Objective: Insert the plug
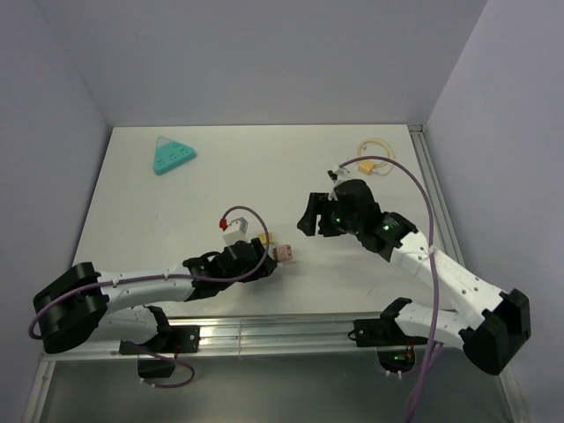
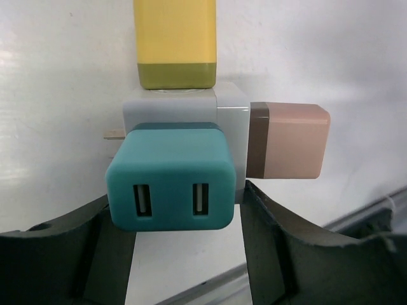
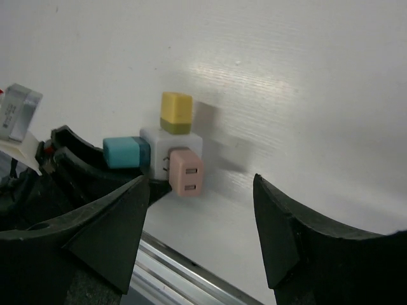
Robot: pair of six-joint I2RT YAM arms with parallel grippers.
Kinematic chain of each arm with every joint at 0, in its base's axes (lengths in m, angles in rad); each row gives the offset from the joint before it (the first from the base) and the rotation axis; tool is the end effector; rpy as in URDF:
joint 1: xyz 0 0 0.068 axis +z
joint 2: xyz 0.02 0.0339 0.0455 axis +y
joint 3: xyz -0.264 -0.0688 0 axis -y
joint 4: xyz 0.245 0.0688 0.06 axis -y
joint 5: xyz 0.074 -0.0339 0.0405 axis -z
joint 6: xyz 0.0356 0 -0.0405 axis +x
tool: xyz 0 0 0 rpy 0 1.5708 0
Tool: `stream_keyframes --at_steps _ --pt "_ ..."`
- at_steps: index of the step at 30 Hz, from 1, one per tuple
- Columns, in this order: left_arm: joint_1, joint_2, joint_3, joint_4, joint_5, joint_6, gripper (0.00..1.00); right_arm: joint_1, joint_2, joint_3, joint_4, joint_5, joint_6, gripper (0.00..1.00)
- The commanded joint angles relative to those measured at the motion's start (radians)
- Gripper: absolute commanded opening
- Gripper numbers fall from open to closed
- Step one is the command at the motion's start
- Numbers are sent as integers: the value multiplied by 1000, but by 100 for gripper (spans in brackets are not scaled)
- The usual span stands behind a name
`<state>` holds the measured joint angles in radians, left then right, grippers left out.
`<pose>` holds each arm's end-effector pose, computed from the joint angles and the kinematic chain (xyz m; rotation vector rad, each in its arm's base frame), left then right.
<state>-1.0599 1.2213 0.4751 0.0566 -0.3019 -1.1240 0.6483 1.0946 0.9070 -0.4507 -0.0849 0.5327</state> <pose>0.1234 -0.1985 0.1706 -0.2444 2.3495 -0.8209 0.1885 0.1466 0.2962 -0.1827 2.3028 0.7286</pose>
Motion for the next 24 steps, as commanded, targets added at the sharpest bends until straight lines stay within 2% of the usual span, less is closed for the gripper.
stream_keyframes --at_steps 1,9,14,16,17,19,20,24 --pt "-3 82 153 -245 -123 -40 0 -24 -91 -78 -11 49 -11 73" --pt "-43 234 322 -397 -204 -115 0 -62 -280 -229 -35 47 13 73" --pt "-45 329 451 -433 -206 -27 2 -79 -358 -276 -46 56 36 73" --pt "-45 340 465 -405 -192 19 22 -93 -358 -283 -48 82 44 73" --pt "-45 340 465 -394 -186 30 43 -98 -351 -281 -51 83 50 72" --pt "-45 331 452 -370 -177 49 55 -110 -323 -264 -55 120 64 72" --pt "-45 320 447 -348 -172 58 66 -113 -314 -249 -52 129 72 72" --pt "-45 310 444 -340 -177 82 83 -150 -254 -200 -51 152 81 71"
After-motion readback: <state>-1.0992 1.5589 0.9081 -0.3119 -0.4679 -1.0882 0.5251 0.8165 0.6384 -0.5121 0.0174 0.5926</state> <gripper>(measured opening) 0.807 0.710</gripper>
